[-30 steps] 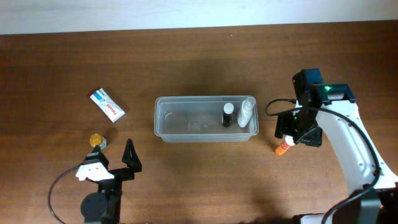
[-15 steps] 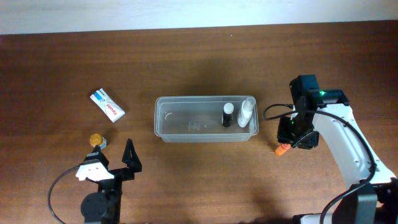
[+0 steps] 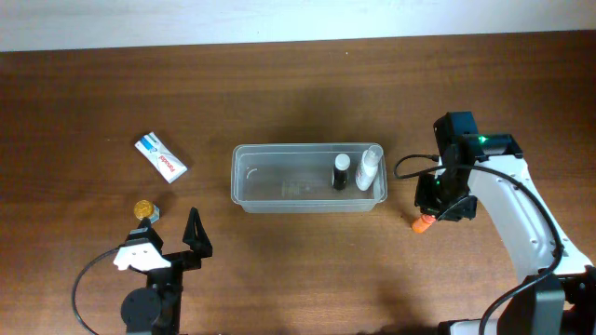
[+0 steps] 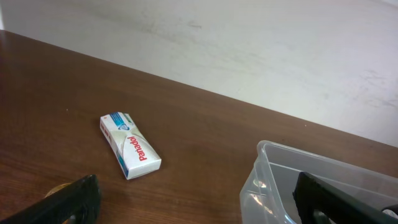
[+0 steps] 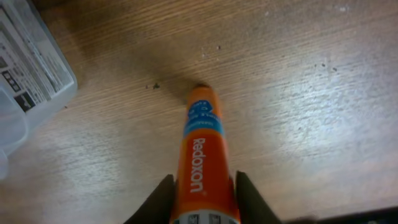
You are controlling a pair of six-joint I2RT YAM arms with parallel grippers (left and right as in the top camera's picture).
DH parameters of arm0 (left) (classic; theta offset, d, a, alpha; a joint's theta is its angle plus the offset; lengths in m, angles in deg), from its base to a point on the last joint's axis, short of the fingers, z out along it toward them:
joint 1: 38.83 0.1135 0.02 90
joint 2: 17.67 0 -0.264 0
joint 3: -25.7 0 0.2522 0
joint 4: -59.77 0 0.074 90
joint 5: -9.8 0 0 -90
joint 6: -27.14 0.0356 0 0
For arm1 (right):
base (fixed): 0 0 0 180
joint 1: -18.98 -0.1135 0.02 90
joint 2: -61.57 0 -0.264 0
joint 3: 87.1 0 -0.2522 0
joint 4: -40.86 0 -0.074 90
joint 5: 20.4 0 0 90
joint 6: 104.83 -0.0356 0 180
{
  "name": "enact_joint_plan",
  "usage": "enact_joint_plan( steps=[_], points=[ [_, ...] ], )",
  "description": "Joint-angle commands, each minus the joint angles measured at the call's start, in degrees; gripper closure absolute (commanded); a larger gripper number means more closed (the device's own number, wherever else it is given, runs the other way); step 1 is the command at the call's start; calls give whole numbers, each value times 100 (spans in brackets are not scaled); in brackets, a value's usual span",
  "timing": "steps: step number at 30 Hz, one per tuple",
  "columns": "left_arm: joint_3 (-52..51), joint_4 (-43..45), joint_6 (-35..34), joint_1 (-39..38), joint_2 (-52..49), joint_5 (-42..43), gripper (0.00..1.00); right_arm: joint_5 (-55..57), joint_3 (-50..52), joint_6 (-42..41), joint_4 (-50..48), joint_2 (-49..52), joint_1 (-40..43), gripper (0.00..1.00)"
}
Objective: Pack container
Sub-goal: 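Lower the right gripper and grasp the orange tube, then carry the orange tube into the container and lower it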
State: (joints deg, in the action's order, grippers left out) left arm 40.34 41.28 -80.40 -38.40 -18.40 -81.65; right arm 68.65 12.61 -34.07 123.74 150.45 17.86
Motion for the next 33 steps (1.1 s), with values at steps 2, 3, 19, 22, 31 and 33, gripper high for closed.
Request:
enact_joint_plan(
  steps=[2,3,19,22,31,33],
  points=[
    [-35,0,48,22,44,66,1,9,20,15,7,20,50,78],
    [-35,0,48,22,44,66,1,9,20,42,7,20,50,79],
    [-35,0,48,22,44,66,1,-269,-2124,260,1475,-376,-42,78],
    [-35,0,50,22,44,66,0,-623,-2632,404,1631,-518,-201,78],
    [-35,0,48,22,44,66,1,-1045,-3060,227,1165,-966,-1272,77],
    [-35,0,48,22,44,66,1,-1019,-3023,212,1001,-935,-1515,77]
  ],
)
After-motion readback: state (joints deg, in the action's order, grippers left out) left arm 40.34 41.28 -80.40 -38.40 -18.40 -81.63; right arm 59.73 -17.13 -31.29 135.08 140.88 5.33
